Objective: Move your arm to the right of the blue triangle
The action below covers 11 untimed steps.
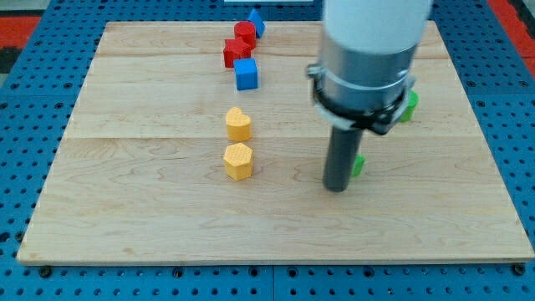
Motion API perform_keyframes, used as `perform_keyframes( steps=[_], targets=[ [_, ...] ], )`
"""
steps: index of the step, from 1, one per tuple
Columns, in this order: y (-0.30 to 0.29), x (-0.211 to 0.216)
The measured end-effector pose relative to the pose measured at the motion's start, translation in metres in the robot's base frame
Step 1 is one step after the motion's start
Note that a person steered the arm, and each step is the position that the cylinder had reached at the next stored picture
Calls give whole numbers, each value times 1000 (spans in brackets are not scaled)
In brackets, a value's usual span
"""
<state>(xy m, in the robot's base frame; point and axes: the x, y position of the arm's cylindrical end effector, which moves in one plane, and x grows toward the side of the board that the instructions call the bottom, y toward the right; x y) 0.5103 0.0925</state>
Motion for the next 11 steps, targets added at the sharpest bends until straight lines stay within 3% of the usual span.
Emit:
perform_keyframes(
  steps=[1,2,4,5,6,8,11],
  targets=[
    [18,-45],
    [-20,-50],
    [46,-47],
    [14,-22],
    [-61,-59],
    [-52,-188],
    [-52,-287]
  ],
)
